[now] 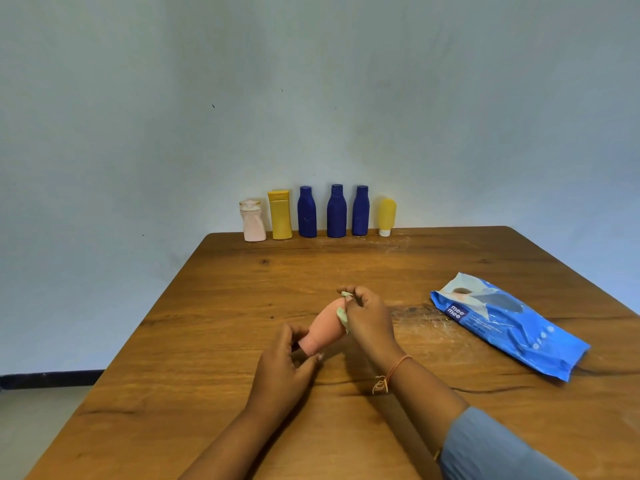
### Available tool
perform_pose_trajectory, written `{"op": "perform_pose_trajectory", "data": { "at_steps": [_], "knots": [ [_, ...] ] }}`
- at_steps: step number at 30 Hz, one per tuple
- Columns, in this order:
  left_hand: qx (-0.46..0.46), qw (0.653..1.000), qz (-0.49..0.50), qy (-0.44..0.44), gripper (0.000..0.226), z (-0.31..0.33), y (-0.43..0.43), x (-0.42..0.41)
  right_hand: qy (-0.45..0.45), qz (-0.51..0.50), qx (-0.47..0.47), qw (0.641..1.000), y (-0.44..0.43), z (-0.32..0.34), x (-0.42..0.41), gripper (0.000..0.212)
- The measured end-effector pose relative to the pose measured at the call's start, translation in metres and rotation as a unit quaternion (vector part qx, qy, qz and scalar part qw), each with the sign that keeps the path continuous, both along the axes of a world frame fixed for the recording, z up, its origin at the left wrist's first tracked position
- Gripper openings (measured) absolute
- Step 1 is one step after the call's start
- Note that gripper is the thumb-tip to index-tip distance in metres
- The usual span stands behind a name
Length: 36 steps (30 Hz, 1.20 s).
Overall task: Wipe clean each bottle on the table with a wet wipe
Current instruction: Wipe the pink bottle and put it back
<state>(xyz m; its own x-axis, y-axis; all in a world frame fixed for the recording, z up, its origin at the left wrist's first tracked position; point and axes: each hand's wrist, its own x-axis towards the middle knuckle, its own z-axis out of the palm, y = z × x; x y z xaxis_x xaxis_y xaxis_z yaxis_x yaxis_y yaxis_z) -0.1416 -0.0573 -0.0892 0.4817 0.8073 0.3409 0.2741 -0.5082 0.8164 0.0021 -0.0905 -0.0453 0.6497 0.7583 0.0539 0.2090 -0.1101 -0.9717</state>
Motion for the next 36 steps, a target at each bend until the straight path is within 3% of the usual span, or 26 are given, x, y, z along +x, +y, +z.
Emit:
{"op": "perform_pose_trajectory", "data": {
  "at_steps": [3,5,9,11,15,19,22,24,29,32,36],
  "knots": [
    [-0.073,0.996,-0.042,0.003,0.050,0.008,-0.005,0.008,-0.136,0.037,0.053,0.989,-0.005,0.005,-0.009,0.024],
    [-0.135,0.988,-0.067,-0.024,0.040,0.012,-0.007,0.015,-0.192,0.054,0.074,0.977,-0.007,0.005,-0.013,0.024],
    [-0.259,0.956,-0.066,-0.120,0.033,0.015,-0.007,0.021,-0.113,0.057,0.111,0.986,-0.010,0.011,-0.010,0.029],
    [-0.318,0.929,-0.088,-0.167,0.035,0.021,-0.009,0.022,-0.132,0.081,0.104,0.982,-0.013,0.013,-0.011,0.036],
    [-0.442,0.850,-0.113,-0.264,0.026,0.033,-0.011,0.027,-0.233,0.107,0.090,0.962,-0.020,0.006,-0.029,0.044],
    [-0.565,0.729,-0.093,-0.375,0.041,0.027,0.002,0.029,-0.326,0.135,0.052,0.934,-0.031,-0.010,-0.047,0.052],
    [-0.607,0.687,-0.091,-0.388,0.040,0.023,0.009,0.027,-0.353,0.147,0.045,0.923,-0.034,-0.014,-0.049,0.052],
    [-0.612,0.677,-0.113,-0.394,0.035,0.020,0.012,0.024,-0.332,0.151,0.058,0.929,-0.032,-0.009,-0.045,0.053],
    [-0.594,0.726,-0.141,-0.315,0.032,0.026,0.003,0.021,-0.229,0.112,0.059,0.965,-0.014,0.011,-0.018,0.044],
    [-0.594,0.735,-0.121,-0.305,0.026,0.026,-0.002,0.025,-0.228,0.114,0.039,0.966,-0.012,0.012,-0.014,0.042],
    [-0.635,0.680,-0.076,-0.359,0.022,0.025,0.009,0.025,-0.263,0.158,0.053,0.950,-0.028,-0.009,-0.038,0.046]
  ]
}}
